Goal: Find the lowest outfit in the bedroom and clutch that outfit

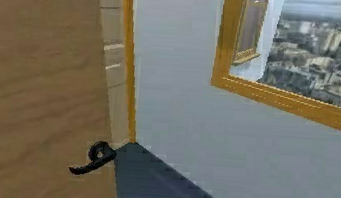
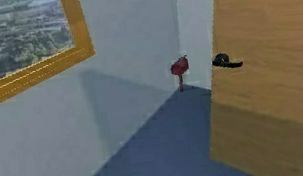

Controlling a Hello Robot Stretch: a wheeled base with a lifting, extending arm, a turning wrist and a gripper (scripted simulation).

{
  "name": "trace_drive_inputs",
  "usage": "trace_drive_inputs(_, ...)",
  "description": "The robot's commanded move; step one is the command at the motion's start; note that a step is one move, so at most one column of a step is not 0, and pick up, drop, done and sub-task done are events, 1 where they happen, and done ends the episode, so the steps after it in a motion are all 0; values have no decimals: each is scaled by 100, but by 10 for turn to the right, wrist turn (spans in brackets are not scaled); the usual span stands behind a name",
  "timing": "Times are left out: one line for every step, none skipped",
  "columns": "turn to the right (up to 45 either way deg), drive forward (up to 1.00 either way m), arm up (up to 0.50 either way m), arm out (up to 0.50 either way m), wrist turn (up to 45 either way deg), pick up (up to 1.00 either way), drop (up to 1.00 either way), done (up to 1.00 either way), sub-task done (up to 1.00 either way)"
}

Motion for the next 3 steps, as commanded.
trace_drive_inputs(240,0,0,0,0,0,0,0,0)
trace_drive_inputs(0,60,0,0,0,0,0,0,0)
trace_drive_inputs(-240,0,0,0,0,0,0,0,0)
